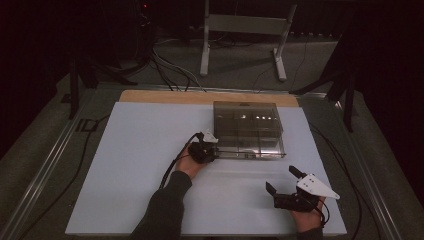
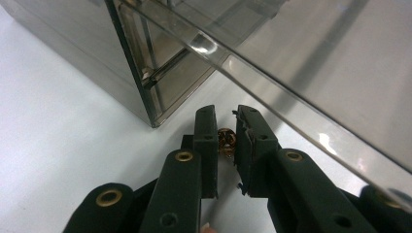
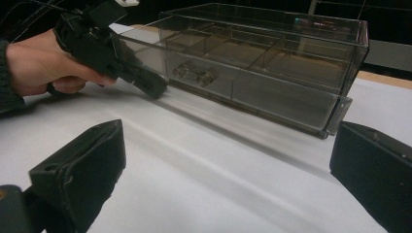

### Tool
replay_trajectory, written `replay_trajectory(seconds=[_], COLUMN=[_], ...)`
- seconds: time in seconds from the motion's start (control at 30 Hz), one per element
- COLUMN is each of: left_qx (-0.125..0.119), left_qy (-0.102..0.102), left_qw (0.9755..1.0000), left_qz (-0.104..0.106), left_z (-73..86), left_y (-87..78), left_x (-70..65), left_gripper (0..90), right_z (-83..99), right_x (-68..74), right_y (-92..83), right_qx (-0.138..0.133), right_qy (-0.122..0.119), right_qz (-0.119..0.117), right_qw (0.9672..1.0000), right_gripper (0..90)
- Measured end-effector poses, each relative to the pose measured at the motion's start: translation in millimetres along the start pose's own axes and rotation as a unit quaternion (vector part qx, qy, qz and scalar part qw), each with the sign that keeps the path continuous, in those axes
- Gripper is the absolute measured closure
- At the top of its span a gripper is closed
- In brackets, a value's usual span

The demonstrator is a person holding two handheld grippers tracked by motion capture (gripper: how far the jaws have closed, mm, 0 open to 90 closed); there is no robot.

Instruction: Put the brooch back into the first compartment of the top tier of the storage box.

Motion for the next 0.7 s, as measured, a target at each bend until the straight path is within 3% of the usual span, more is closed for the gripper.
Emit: replay_trajectory(seconds=[0.7], left_qx=[-0.008], left_qy=[0.003], left_qw=[1.0000], left_qz=[0.004], left_z=[0.5], left_y=[-14.0], left_x=[-1.6], left_gripper=[80.8], right_z=[0.3], right_x=[0.2], right_y=[0.2], right_qx=[0.001], right_qy=[0.000], right_qz=[-0.001], right_qw=[1.0000], right_gripper=[0.2])
Point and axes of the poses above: each handheld gripper's, and its own axes: y roughly forward along the jaws, z roughly out of its underside, x roughly to its left, the point moved 3 cm from there along y, roughly forward along the jaws, and after that the axes turned 13 degrees about z, right-handed, at the moved point
